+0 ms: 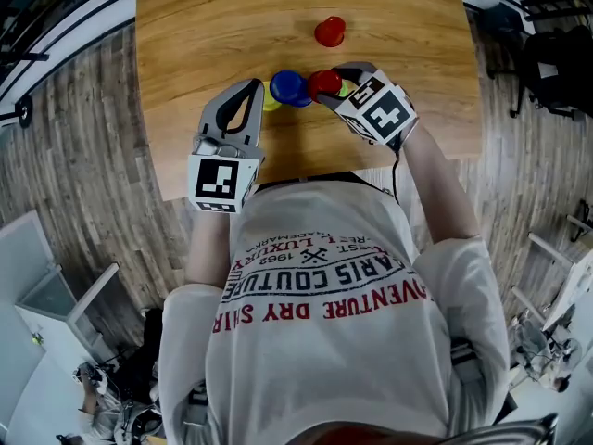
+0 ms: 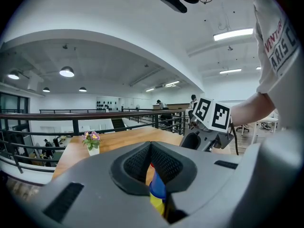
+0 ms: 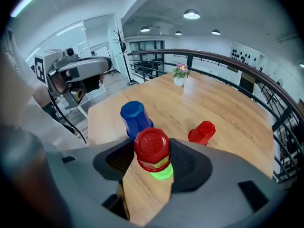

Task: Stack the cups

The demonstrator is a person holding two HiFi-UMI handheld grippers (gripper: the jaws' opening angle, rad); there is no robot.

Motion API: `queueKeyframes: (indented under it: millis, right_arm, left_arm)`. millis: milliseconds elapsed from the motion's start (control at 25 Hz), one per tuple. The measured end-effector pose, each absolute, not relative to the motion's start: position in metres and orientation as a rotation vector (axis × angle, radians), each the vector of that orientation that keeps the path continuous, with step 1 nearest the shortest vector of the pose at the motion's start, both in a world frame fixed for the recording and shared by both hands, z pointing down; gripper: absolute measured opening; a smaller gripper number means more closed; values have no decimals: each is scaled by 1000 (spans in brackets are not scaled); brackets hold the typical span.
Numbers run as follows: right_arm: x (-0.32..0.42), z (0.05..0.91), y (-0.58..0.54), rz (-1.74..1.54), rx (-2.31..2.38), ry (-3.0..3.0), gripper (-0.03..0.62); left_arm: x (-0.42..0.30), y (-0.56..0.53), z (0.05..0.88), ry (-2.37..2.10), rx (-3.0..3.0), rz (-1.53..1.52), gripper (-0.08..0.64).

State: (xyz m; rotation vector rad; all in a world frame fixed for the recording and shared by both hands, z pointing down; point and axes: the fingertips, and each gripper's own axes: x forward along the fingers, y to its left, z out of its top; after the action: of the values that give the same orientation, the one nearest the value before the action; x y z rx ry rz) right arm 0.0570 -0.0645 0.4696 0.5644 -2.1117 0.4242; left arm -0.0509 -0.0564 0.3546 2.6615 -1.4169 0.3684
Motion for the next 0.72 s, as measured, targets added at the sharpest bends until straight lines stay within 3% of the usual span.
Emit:
queueKeyframes:
  millis: [240, 440, 720]
  right_arm:
    - [56, 469, -66, 419, 587, -2126, 250]
    - [54, 464, -67, 451, 594, -2153, 311]
    - [75, 436, -94, 508, 707, -2221, 313]
  left_arm:
    - [-48, -57, 354, -1417, 2662, 370, 14]
    - [-46, -61, 355, -1412, 2665, 374, 14]
    - [-43, -66, 350, -1429, 2662, 345, 14]
